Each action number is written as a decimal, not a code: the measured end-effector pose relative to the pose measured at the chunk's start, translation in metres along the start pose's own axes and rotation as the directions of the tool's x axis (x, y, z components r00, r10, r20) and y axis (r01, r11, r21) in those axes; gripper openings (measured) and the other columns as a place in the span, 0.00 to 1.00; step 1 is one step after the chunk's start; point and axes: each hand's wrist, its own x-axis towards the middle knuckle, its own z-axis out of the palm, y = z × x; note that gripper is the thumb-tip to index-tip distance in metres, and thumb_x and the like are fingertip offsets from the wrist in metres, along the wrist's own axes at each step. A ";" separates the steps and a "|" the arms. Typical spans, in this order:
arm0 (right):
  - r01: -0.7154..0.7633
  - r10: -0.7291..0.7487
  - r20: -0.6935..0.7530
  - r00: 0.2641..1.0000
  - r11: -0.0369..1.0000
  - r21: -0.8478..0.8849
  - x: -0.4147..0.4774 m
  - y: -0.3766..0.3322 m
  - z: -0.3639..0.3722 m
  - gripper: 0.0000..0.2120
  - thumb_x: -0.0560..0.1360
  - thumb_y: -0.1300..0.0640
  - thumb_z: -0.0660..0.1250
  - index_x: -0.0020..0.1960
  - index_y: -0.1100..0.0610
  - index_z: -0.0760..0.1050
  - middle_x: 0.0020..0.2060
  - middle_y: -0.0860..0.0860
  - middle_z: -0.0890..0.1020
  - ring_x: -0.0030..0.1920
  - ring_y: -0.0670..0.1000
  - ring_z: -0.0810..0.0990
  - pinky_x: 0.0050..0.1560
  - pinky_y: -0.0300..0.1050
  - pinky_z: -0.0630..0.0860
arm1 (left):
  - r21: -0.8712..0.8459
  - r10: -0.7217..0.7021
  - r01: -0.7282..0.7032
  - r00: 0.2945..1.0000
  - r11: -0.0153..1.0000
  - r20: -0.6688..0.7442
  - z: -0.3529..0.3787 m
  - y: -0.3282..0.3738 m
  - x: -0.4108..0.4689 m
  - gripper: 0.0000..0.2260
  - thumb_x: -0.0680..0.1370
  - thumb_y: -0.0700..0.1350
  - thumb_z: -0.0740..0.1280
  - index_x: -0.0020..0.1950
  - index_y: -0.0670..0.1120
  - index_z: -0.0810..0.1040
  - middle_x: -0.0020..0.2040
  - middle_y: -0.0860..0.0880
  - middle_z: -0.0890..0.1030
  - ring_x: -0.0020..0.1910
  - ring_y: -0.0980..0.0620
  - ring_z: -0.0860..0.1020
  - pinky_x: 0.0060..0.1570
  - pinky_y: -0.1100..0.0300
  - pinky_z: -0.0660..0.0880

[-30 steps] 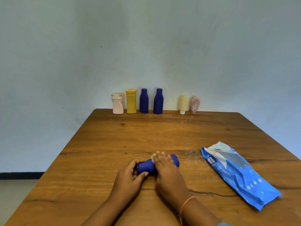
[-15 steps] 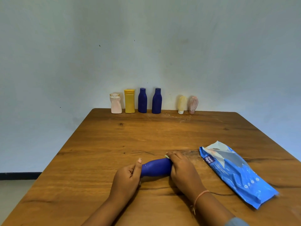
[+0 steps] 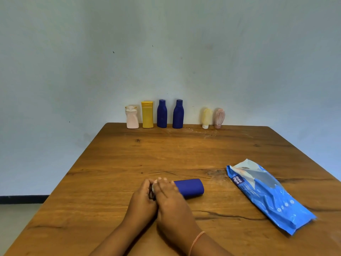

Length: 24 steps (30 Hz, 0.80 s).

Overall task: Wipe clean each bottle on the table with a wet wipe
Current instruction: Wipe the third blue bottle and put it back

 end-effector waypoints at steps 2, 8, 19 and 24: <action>0.072 -0.071 0.035 0.997 0.997 -0.031 0.000 -0.011 -0.002 0.27 0.65 0.56 0.53 0.59 0.58 0.78 0.58 0.53 0.80 0.60 0.51 0.78 0.59 0.50 0.73 | -0.002 0.011 -0.011 0.999 1.000 -0.048 -0.001 -0.001 0.000 0.12 0.74 0.34 0.66 0.41 0.52 0.72 0.37 0.56 0.79 0.38 0.69 0.77 0.35 0.76 0.69; 0.171 -0.169 0.031 0.985 0.981 -0.092 -0.008 0.011 -0.010 0.26 0.67 0.57 0.54 0.64 0.57 0.73 0.62 0.52 0.77 0.63 0.50 0.75 0.61 0.53 0.71 | -0.033 -0.074 0.073 0.996 0.997 -0.047 0.001 -0.005 0.001 0.11 0.70 0.35 0.69 0.36 0.47 0.71 0.29 0.51 0.77 0.28 0.62 0.73 0.29 0.70 0.67; -0.412 0.459 -0.027 0.888 0.820 0.398 -0.008 0.063 -0.046 0.23 0.78 0.67 0.54 0.71 0.56 0.64 0.70 0.50 0.67 0.70 0.47 0.64 0.68 0.36 0.58 | -0.380 -0.116 0.088 0.992 0.921 -0.051 0.001 0.018 -0.003 0.15 0.65 0.34 0.75 0.49 0.43 0.77 0.43 0.50 0.81 0.40 0.60 0.78 0.36 0.73 0.73; -0.374 0.588 0.026 0.808 0.479 0.794 0.002 0.053 -0.071 0.18 0.77 0.67 0.57 0.64 0.58 0.74 0.61 0.49 0.77 0.61 0.44 0.72 0.62 0.39 0.68 | -0.509 -0.029 -0.059 0.986 0.859 -0.162 -0.006 0.047 -0.003 0.12 0.70 0.36 0.71 0.51 0.45 0.78 0.45 0.48 0.82 0.40 0.62 0.80 0.39 0.73 0.74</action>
